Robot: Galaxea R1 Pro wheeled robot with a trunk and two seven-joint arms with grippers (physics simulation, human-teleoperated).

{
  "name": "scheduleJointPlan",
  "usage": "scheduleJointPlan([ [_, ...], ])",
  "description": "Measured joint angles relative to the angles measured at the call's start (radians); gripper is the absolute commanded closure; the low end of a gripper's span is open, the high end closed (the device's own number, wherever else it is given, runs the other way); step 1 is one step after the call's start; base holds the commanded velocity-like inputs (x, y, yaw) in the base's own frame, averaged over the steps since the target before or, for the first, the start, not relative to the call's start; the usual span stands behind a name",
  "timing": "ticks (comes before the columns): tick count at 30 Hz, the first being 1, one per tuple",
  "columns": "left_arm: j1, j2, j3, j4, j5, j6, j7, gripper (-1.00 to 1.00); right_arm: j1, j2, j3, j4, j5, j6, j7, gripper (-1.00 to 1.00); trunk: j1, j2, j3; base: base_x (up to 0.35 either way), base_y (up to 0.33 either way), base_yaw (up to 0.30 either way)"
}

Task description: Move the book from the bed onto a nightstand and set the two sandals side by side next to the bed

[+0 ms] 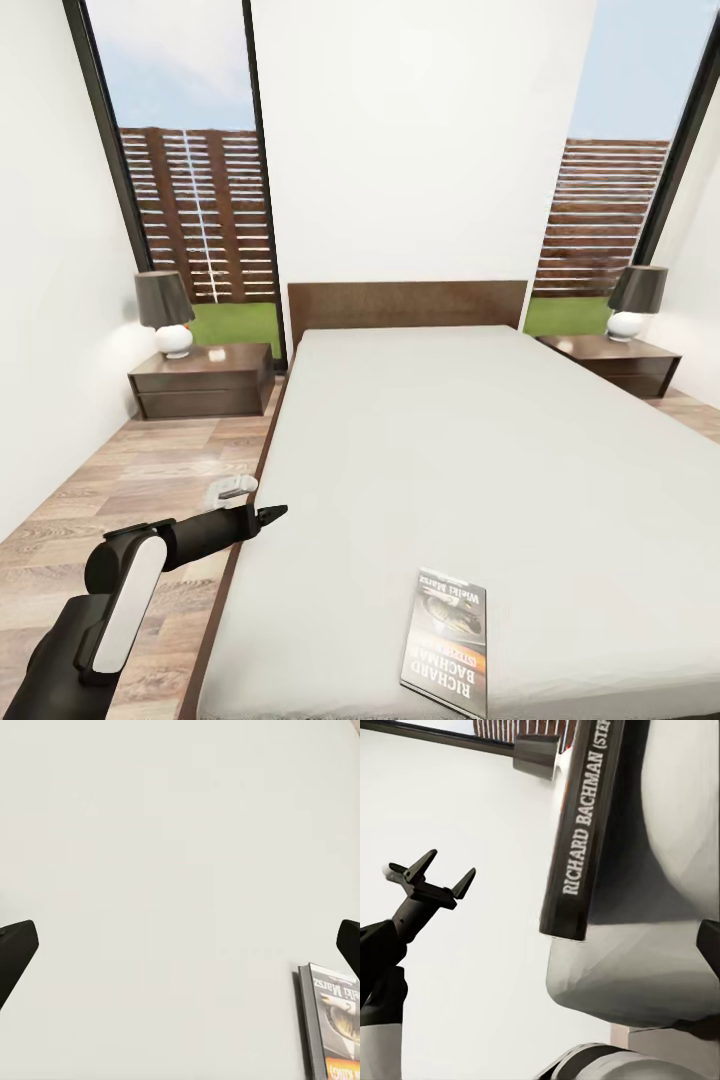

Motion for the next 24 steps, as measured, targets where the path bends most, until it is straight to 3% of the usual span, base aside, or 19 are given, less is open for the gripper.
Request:
scheduleJointPlan([
  [5,0.0,0.001,0.001,0.0,0.0,0.0,0.0,-1.0,0.0,0.007,0.0,0.004,0.001,-0.005,0.0,-1.0,0.019,-0.035,-0.016,0.0,0.0,0.0],
  [24,0.0,0.003,0.001,-0.001,0.002,0.0,0.0,-1.0,0.0,0.027,0.002,0.035,0.009,-0.011,0.0,-1.0,0.019,-0.035,-0.016,0.0,0.0,0.0],
])
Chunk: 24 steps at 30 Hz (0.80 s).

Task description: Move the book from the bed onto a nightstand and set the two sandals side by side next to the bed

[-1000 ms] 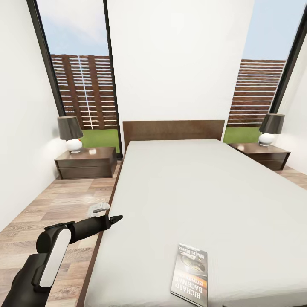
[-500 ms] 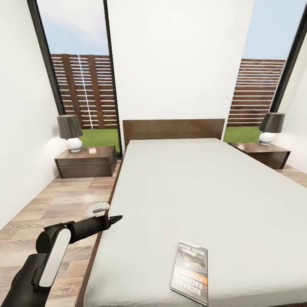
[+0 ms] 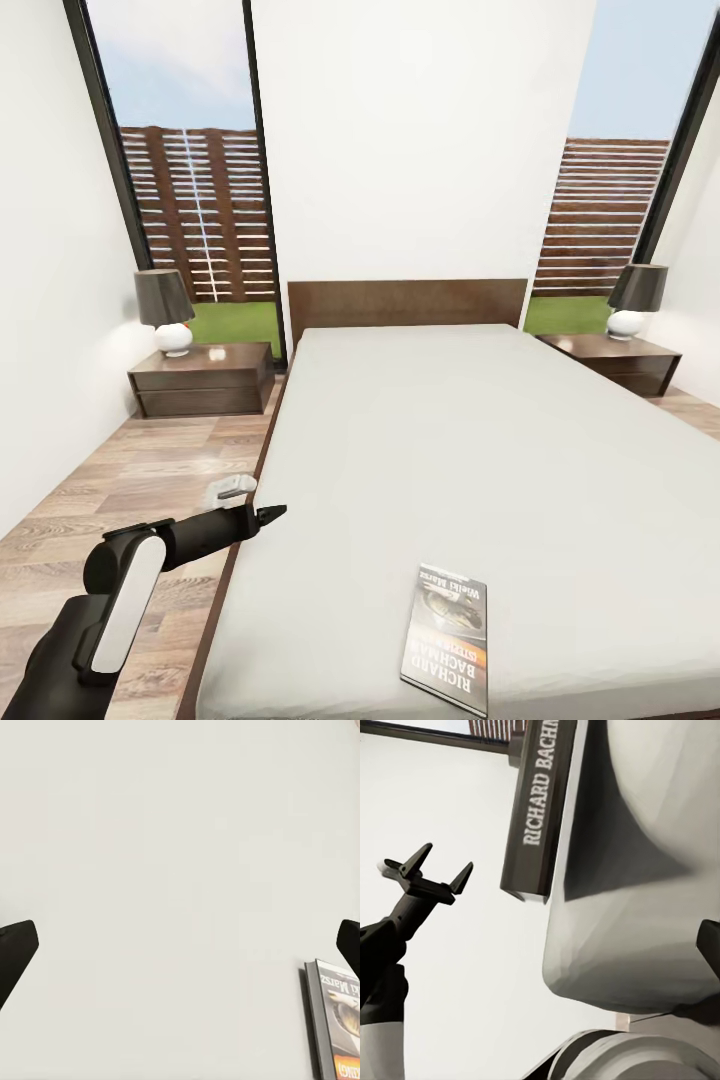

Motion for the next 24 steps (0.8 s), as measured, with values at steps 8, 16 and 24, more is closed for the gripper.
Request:
scheduleJointPlan([
  [8,0.0,0.0,-0.001,0.0,0.0,0.0,0.0,-1.0,0.0,0.008,0.001,-0.007,0.002,-0.001,0.0,-1.0,0.023,-0.042,-0.019,0.0,0.0,0.0],
  [16,0.0,-0.001,-0.001,0.0,0.0,0.0,0.0,-1.0,0.0,0.009,0.001,-0.01,0.002,0.0,0.0,-1.0,0.023,-0.042,-0.019,0.0,0.0,0.0],
  [24,0.0,0.0,-0.001,0.0,0.002,-0.009,0.0,-1.0,0.0,0.009,0.001,-0.011,0.002,0.0,0.0,-1.0,0.023,-0.042,-0.019,0.0,0.0,0.0],
])
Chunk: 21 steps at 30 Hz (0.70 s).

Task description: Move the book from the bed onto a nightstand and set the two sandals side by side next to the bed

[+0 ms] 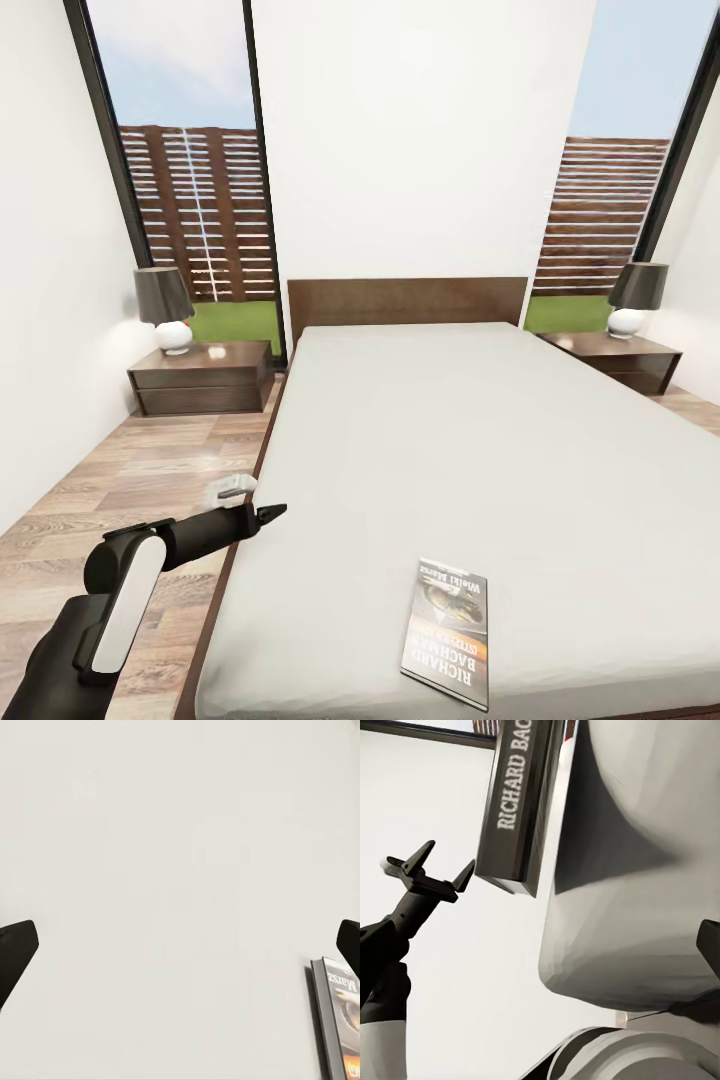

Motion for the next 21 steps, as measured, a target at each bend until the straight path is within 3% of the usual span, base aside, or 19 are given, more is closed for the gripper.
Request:
scheduleJointPlan([
  [15,0.0,0.002,-0.003,-0.001,0.003,-0.051,-0.004,-1.0,0.0,0.0,0.0,0.0,0.001,0.0,0.0,-1.0,0.0,0.0,0.0,0.0,0.002,0.0],
  [21,0.0,0.002,-0.003,0.0,0.002,-0.055,-0.002,-1.0,0.0,0.0,0.0,0.0,0.0,0.0,0.0,-1.0,0.0,0.0,0.0,-0.049,0.167,0.0],
])
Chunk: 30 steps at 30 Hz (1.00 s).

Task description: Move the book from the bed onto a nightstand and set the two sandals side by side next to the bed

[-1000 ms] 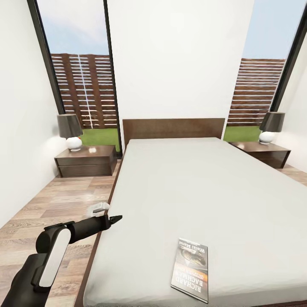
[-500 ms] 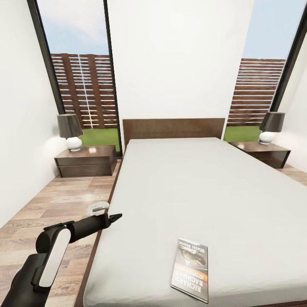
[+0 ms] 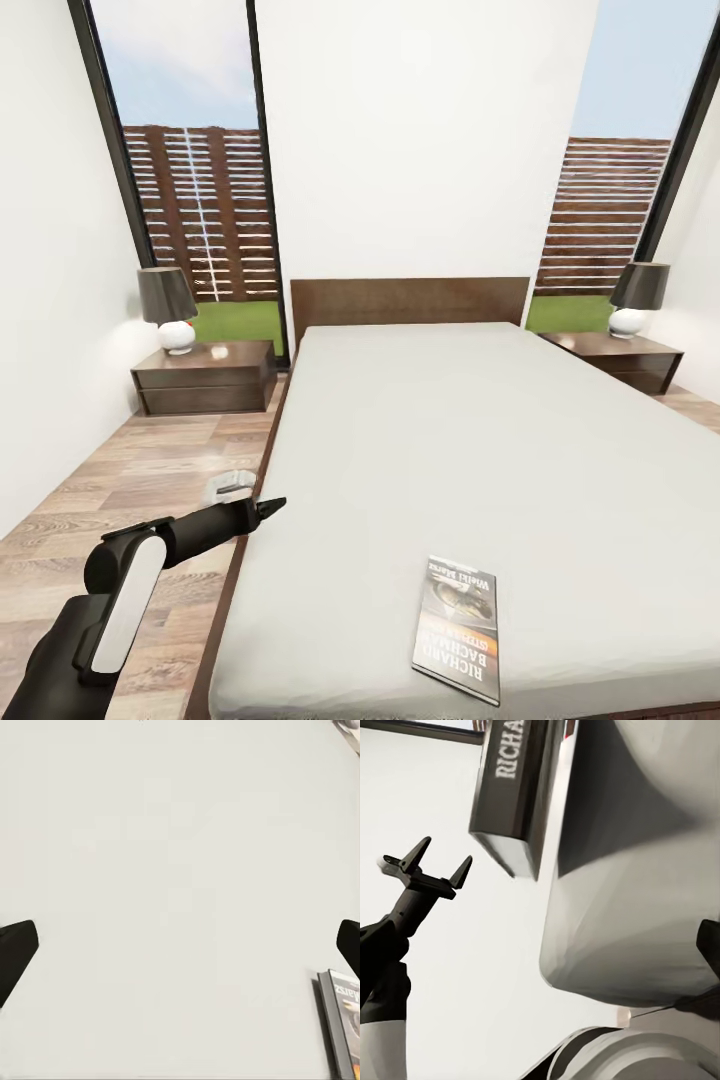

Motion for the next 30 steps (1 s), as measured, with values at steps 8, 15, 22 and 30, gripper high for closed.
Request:
scheduleJointPlan([
  [8,0.0,0.001,0.0,0.0,0.0,-0.001,0.0,-1.0,0.0,0.0,-0.001,0.0,-0.001,0.0,0.0,-1.0,0.0,0.0,0.0,-0.029,0.092,0.0],
  [15,0.0,0.001,0.0,0.0,-0.001,-0.002,0.0,-1.0,0.0,0.0,-0.001,0.0,-0.003,0.0,0.0,-1.0,0.0,0.0,0.0,-0.006,0.02,0.0],
  [22,0.0,0.001,0.001,0.0,-0.001,-0.002,0.0,-1.0,0.0,0.0,-0.002,0.0,-0.004,0.0,0.0,-1.0,0.0,0.0,0.0,-0.001,0.017,0.0],
  [30,0.001,0.001,0.002,0.0,-0.001,-0.002,0.0,-1.0,0.0,-0.001,-0.002,0.0,-0.004,0.0,0.0,-1.0,0.0,0.0,0.0,0.0,0.025,0.0],
])
